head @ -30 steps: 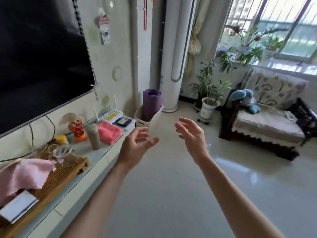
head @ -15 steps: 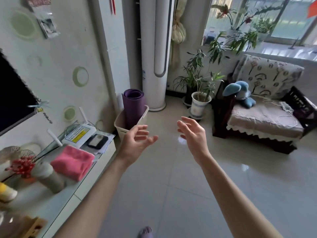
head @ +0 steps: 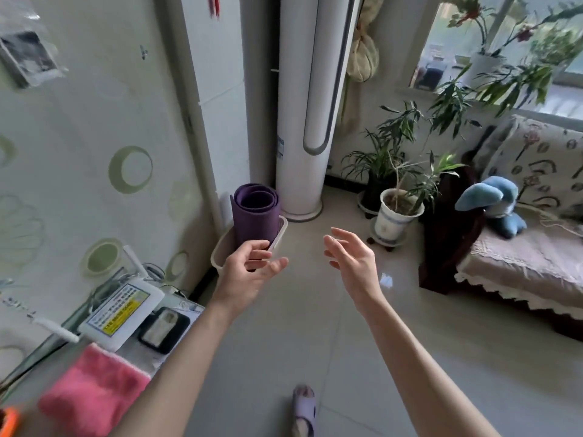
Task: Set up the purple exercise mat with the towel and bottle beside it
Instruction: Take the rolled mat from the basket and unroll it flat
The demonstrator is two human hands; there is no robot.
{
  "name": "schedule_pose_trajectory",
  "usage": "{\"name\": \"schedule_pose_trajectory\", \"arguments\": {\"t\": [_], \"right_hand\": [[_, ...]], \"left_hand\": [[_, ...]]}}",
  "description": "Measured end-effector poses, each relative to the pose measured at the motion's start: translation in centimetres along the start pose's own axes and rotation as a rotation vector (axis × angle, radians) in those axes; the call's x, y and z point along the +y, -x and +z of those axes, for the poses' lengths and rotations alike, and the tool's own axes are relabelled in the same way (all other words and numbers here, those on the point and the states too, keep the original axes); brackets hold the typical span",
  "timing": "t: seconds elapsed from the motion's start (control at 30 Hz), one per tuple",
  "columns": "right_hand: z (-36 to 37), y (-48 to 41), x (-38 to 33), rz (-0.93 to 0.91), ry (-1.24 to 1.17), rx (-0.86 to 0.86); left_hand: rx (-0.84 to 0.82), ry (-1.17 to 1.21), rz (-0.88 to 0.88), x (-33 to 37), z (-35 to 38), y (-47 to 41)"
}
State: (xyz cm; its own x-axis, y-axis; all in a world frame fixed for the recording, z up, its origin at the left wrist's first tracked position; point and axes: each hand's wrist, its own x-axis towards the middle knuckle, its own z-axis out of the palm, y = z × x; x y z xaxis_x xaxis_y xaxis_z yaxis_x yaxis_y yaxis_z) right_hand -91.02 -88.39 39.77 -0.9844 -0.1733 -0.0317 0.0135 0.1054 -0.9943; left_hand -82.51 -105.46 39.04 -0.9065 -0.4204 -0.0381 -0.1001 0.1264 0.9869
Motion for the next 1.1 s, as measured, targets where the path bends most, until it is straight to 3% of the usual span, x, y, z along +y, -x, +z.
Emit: {"name": "schedule_pose_trajectory", "arguments": {"t": [0.4, 0.9, 0.93, 1.1], "right_hand": [[5.9, -27.2, 2.3, 0.038, 0.127, -0.226], [15.3, -49.2, 5.0, 0.104, 0.227, -0.447], [17.4, -53.5, 6.6, 0.142, 0.261, -0.487], [20.3, -58.8, 8.3, 0.214, 0.292, -0.547]], "left_hand": [[0.203, -0.009, -0.120, -2.4, 2.2, -23.8], [0.336, 0.008, -0.260, -7.5, 1.0, -43.8], [0.372, 0.051, -0.320, -9.5, 0.9, -47.7], [0.422, 0.087, -0.421, -11.7, 0.8, -52.2]]}}
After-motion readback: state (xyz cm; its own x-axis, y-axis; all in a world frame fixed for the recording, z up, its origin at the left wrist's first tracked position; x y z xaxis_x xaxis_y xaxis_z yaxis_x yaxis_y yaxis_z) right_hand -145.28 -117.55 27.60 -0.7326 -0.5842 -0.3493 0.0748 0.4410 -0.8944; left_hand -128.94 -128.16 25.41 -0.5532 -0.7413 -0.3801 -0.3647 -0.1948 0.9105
